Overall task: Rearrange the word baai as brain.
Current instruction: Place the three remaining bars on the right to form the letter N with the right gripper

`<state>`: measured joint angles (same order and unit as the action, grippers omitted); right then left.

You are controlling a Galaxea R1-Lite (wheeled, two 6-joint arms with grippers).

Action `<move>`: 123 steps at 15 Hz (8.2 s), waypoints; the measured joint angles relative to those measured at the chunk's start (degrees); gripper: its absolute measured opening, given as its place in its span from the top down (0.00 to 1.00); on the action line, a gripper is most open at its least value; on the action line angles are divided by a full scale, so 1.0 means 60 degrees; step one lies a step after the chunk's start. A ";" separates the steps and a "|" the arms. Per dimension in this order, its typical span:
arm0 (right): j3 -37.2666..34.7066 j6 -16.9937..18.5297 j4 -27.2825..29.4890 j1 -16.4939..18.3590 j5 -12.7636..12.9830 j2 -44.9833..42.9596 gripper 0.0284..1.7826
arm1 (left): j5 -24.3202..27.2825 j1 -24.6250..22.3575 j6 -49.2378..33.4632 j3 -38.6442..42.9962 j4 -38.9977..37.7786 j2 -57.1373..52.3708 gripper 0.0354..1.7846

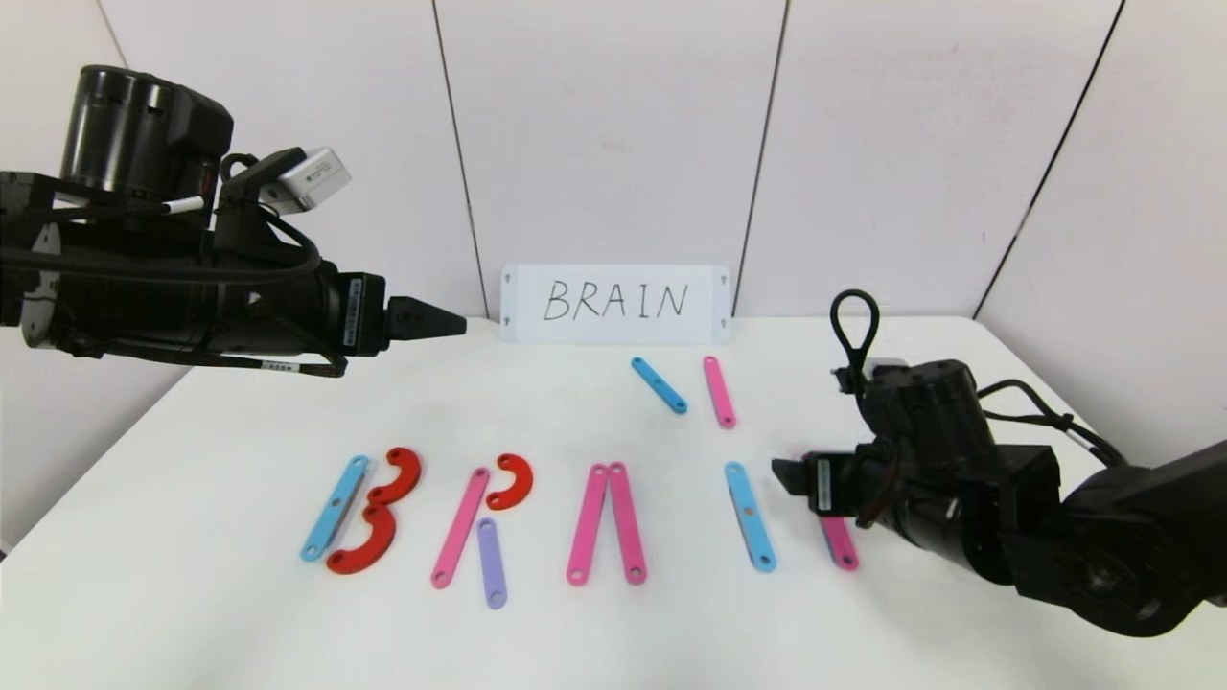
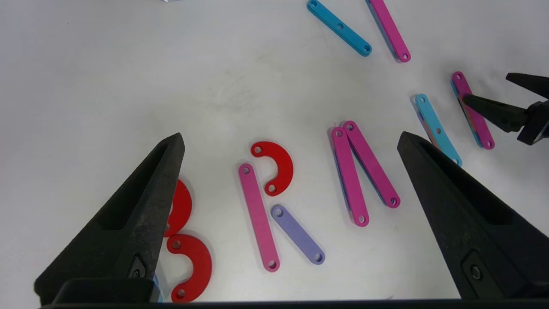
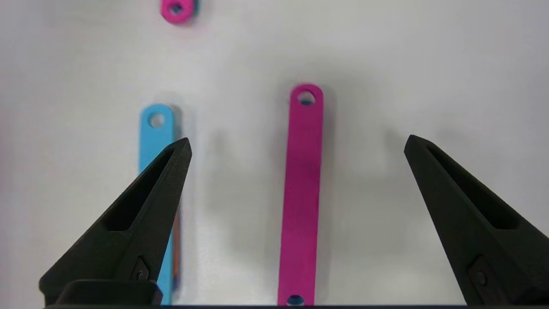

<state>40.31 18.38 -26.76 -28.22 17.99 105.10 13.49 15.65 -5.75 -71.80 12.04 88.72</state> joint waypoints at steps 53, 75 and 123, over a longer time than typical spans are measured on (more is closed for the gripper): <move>0.6406 -0.3060 0.0642 0.0073 -0.2141 0.3667 0.86 | 0.0203 -0.0047 0.0004 -0.0055 -0.0055 0.0230 0.03; -0.2020 -0.3210 -0.1079 0.2922 -0.4669 -0.1185 0.86 | 0.0199 -0.0047 0.0000 -0.0014 -0.0039 0.0211 0.03; -0.2062 -0.4454 -0.3180 0.3840 -0.6071 0.0266 0.03 | 0.0203 -0.0041 0.0014 0.0000 -0.0028 0.0252 0.03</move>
<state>27.94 -8.34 -45.84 -5.18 -18.43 106.69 14.71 15.41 -5.67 -71.80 11.87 90.23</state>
